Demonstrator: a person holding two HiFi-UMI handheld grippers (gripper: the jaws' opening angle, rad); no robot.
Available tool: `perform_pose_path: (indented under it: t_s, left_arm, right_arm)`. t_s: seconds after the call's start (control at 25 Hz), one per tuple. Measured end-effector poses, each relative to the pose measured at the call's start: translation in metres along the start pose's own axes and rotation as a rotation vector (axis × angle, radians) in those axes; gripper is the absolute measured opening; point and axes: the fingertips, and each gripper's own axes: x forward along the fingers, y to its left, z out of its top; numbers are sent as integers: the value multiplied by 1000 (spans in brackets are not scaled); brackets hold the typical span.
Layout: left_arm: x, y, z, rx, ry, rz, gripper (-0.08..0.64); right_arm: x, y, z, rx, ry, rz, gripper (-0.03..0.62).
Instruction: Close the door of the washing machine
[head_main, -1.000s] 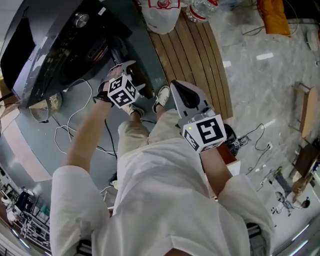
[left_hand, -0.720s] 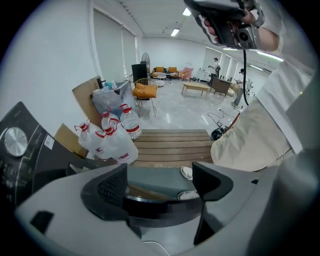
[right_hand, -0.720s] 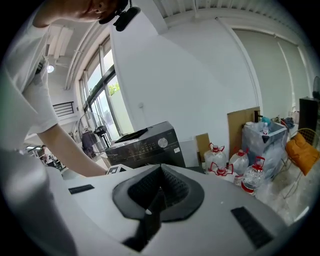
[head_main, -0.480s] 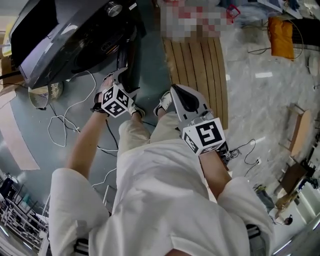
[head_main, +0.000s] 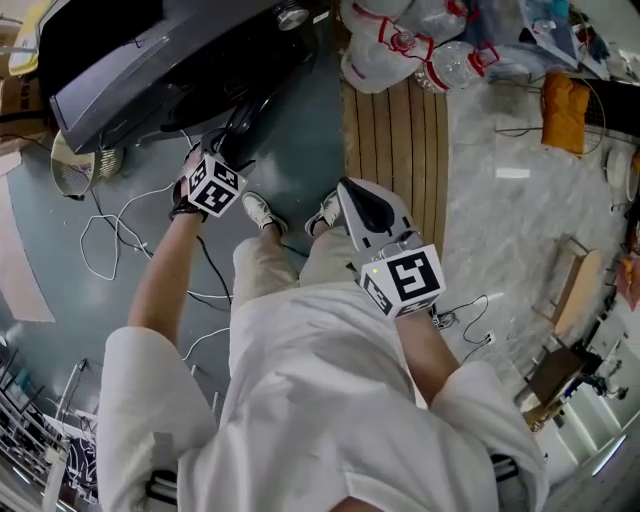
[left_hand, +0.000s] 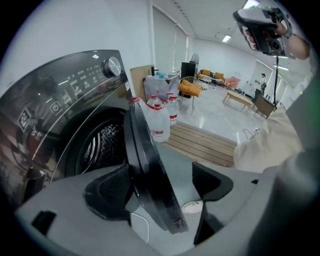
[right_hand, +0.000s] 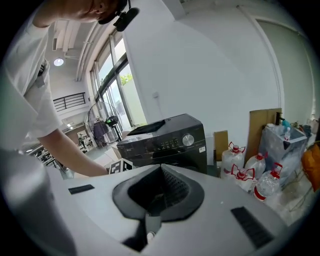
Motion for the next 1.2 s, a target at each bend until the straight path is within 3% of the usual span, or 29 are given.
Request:
perform_pose_path:
  t_s: [0.2, 0.56, 0.76, 0.92, 1.2]
  left_arm:
    - [15, 45, -23, -111, 15, 47, 393]
    - [28, 106, -46, -195, 33, 171, 391]
    - [6, 133, -52, -261, -68, 301, 391]
    - [-9, 132, -54, -332, -158, 323, 386]
    - [-28, 101, -48, -272, -258, 317, 365]
  right_arm:
    - [27, 14, 5, -14, 26, 6, -2]
    - [54, 37, -5, -51, 116, 14, -2]
    - [73, 66, -10, -67, 130, 36, -2]
    - [87, 83, -16, -81, 141, 78, -2]
    - [96, 97, -26, -63, 149, 81, -2]
